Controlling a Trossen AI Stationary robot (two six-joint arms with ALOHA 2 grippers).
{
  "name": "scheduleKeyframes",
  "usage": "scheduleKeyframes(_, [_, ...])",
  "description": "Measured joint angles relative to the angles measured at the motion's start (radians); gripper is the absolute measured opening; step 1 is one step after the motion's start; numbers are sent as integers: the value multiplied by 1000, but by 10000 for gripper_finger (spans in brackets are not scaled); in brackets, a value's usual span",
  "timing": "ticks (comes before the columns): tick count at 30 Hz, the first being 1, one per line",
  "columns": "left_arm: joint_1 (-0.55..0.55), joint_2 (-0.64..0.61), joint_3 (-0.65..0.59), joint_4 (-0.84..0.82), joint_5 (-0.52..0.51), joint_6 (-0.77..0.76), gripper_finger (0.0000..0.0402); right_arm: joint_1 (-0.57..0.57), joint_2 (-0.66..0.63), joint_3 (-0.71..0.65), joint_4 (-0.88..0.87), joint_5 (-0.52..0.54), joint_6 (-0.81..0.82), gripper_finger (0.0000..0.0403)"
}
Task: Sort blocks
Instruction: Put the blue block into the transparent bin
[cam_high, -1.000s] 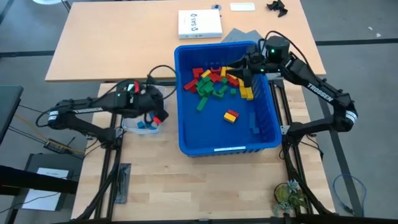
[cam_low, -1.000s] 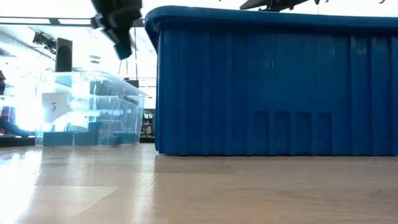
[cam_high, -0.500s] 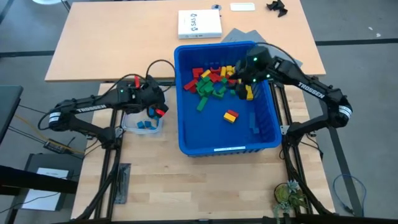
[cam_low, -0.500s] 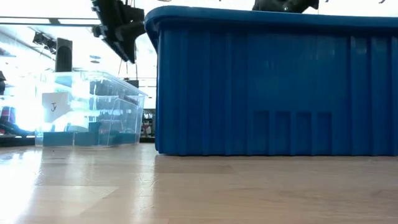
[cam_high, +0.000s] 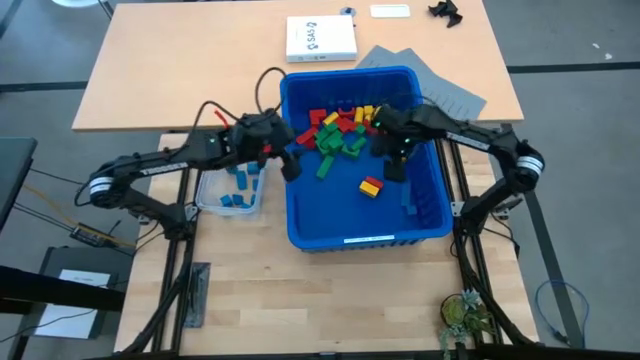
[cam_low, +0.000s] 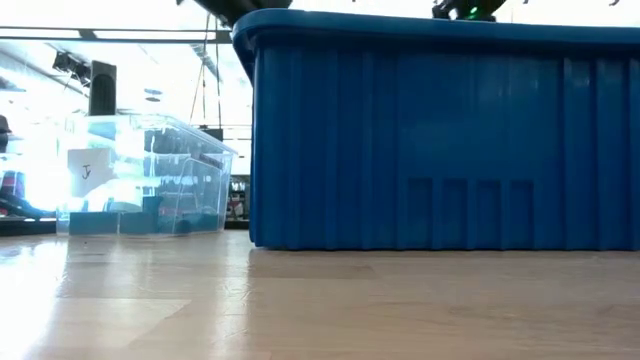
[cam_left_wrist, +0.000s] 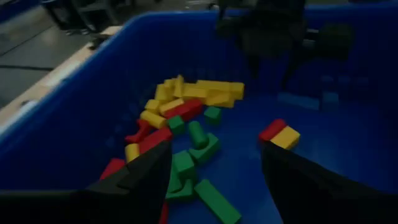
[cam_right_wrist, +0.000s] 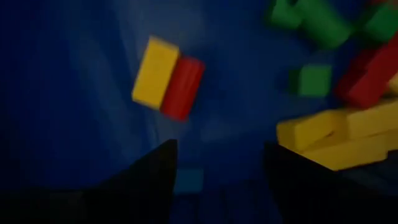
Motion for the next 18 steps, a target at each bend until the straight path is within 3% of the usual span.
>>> scheduleKeyframes(7, [2,94,0,32,20,39,252,45,142,-6,-189,126,12,243])
scheduleKeyframes(18, [8,119,0,-33,20,112,252,91,278,-181,-142,166,122,201])
